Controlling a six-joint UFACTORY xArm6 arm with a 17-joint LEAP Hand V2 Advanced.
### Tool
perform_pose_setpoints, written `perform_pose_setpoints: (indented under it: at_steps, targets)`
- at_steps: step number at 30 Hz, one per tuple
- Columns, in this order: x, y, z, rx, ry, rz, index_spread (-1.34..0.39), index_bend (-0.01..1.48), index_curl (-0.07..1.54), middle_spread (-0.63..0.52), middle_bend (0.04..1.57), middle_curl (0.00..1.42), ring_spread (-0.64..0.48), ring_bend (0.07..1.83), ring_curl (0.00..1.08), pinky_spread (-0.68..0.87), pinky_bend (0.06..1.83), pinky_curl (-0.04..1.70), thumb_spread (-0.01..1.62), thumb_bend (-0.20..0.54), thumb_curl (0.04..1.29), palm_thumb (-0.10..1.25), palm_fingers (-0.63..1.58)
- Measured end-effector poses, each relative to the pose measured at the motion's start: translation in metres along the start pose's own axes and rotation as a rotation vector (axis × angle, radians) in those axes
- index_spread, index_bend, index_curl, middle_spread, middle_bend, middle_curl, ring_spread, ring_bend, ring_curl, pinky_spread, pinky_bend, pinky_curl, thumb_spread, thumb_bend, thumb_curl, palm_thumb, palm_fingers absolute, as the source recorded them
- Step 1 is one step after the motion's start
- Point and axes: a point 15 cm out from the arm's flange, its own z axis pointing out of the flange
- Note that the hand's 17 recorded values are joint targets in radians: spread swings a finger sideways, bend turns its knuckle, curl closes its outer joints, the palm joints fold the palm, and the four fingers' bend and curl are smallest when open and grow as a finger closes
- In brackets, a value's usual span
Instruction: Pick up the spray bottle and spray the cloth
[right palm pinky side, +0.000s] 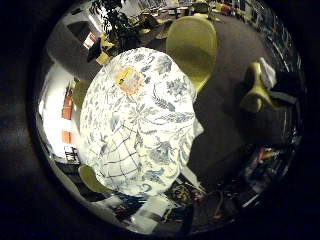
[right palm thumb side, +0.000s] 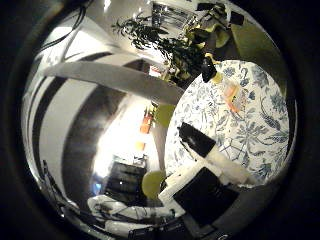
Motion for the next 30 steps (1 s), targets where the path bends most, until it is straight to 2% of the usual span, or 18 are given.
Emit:
perform_pose_setpoints:
  at_steps: [7, 14, 21, 26, 30]
  targets:
    - [0.045, -0.003, 0.014, 0.085, -0.128, 0.071, -0.12, 0.16, 0.27, 0.19, 0.29, 0.36, 0.17, 0.54, 0.25, 0.34, 0.60, 0.28, 1.03, -0.032, 0.31, 0.55, 0.06]
    - [0.066, 0.007, 0.041, 0.123, -0.223, 0.100, -0.11, 0.15, 0.27, 0.20, 0.27, 0.35, 0.18, 0.52, 0.24, 0.33, 0.56, 0.27, 1.03, -0.025, 0.30, 0.53, 0.07]
    - [0.069, 0.010, 0.074, 0.104, -0.271, 0.088, -0.12, 0.16, 0.28, 0.20, 0.26, 0.34, 0.18, 0.49, 0.25, 0.32, 0.52, 0.27, 1.03, -0.033, 0.30, 0.52, 0.06]
    - [0.045, 0.015, 0.110, 0.011, -0.302, 0.057, -0.12, 0.15, 0.28, 0.21, 0.23, 0.34, 0.19, 0.43, 0.24, 0.32, 0.49, 0.27, 1.01, -0.028, 0.29, 0.47, 0.02]
    - [0.045, 0.006, 0.122, 0.010, -0.272, 0.043, -0.12, 0.15, 0.27, 0.22, 0.23, 0.34, 0.20, 0.42, 0.24, 0.32, 0.47, 0.28, 1.01, -0.026, 0.30, 0.47, 0.03]
